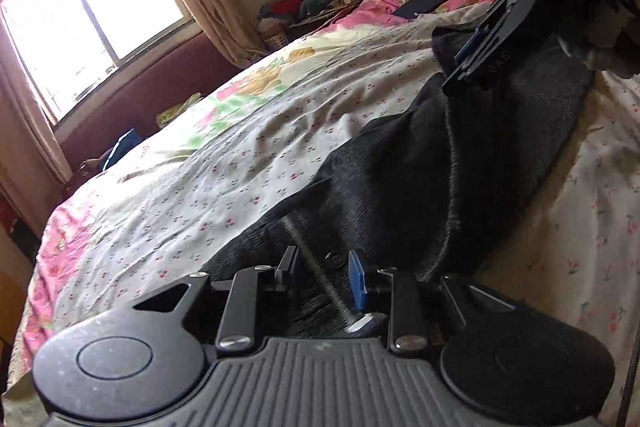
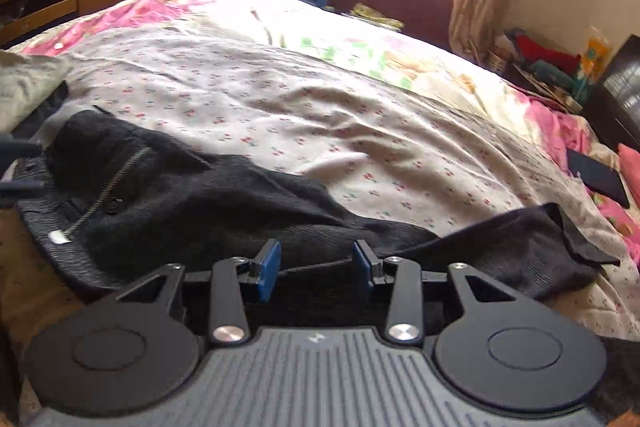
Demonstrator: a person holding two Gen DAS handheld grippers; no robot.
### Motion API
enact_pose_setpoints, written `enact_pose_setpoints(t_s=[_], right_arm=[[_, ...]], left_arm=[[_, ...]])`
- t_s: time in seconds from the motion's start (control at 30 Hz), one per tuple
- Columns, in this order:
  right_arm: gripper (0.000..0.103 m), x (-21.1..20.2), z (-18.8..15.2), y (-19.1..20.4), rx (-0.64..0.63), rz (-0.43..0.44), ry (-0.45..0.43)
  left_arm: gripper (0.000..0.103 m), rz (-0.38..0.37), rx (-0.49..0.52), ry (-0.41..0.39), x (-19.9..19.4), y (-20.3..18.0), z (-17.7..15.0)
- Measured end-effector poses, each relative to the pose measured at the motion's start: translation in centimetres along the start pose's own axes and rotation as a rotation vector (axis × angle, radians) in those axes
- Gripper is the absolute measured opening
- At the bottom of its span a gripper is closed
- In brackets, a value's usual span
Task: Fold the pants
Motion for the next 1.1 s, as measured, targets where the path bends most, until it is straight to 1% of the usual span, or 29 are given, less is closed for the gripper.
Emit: enact_pose_setpoints(t_s=[0.03,0.1,0.2,0.23,0.3,0.37,0.43,0.5,0.57,0.6,0.63,0.67,0.7,0.73,0.8,0.83,0.9,0.93,1.0,1.07,1.1], right_arm=[[0.040,0.9,-0.4,-2.6,0.057,-0.035,0.024],[0.041,2.4,-1.5,-7.1,0.182,-0.080,0.059],[0.042,4.4,-2.8,-13.2,0.397,-0.080,0.087],[0.042,4.8,-3.0,-15.1,0.455,-0.083,0.082],[0.042,6.2,-2.9,-17.7,0.518,-0.101,0.080],[0.043,8.5,-2.3,-20.1,0.582,-0.128,0.090],[0.044,10.8,-2.0,-21.8,0.653,-0.117,0.107],[0.045,13.1,-1.9,-22.3,0.689,-0.130,0.139],[0.056,15.0,-1.6,-21.9,0.685,-0.159,0.175],[0.057,15.6,-1.4,-21.6,0.662,-0.179,0.183],[0.052,15.9,-1.3,-21.4,0.642,-0.208,0.185],[0.036,16.0,-1.2,-21.5,0.634,-0.228,0.185],[0.025,15.7,-1.2,-21.8,0.638,-0.242,0.183],[0.002,15.0,-1.4,-22.3,0.659,-0.244,0.177],[0.002,12.8,-2.0,-23.8,0.726,-0.188,0.120],[0.002,11.3,-2.3,-24.4,0.738,-0.176,0.085],[0.002,7.4,-3.1,-25.3,0.782,-0.138,-0.003],[0.002,4.4,-4.0,-25.8,0.826,-0.114,-0.069],[0.002,-1.2,-6.4,-26.2,0.911,-0.076,-0.195],[0.002,-6.0,-9.9,-26.2,0.966,-0.099,-0.254],[0.002,-7.5,-11.9,-26.0,0.992,-0.111,-0.263]], left_arm=[[0.042,-0.034,0.011,-0.010,1.5,-1.9,0.9],[0.042,-0.077,0.014,-0.014,4.1,-4.7,2.4],[0.042,-0.134,-0.035,0.008,7.4,-6.9,4.1],[0.042,-0.141,-0.048,0.017,8.3,-7.4,4.5],[0.042,-0.146,-0.051,0.032,9.7,-8.4,5.0],[0.042,-0.147,-0.039,0.033,10.1,-9.0,5.3],[0.042,-0.146,-0.032,0.034,10.4,-9.3,5.6],[0.042,-0.145,-0.039,0.037,10.5,-9.4,5.9],[0.042,-0.143,-0.045,0.042,10.8,-9.5,6.2],[0.042,-0.136,-0.034,0.042,10.8,-9.6,6.2],[0.041,-0.124,-0.018,0.042,10.9,-9.8,6.2],[0.041,-0.115,-0.007,0.041,10.8,-10.0,6.3],[0.041,-0.110,-0.005,0.042,10.7,-10.1,6.4],[0.040,-0.108,-0.008,0.041,10.6,-10.0,6.5],[0.039,-0.112,-0.024,0.032,10.1,-9.8,6.8],[0.038,-0.115,-0.028,0.025,9.8,-9.8,7.0],[0.038,-0.120,-0.027,0.003,8.9,-10.0,7.3],[0.038,-0.127,-0.022,-0.011,8.4,-10.2,7.4],[0.038,-0.140,0.012,-0.032,7.5,-11.2,7.3],[0.038,-0.159,0.058,-0.028,7.3,-12.5,6.6],[0.038,-0.174,0.082,-0.005,7.4,-13.4,6.0]])
Point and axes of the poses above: each gripper's, at about its wrist camera, not at the fingertips, and x roughly the way its jaws point, y to its left, z to its top, the point moved 5 cm from there along x, roughly the way its jaws point, and after that the axes turned 7 degrees about -x, right-handed, at the moved point
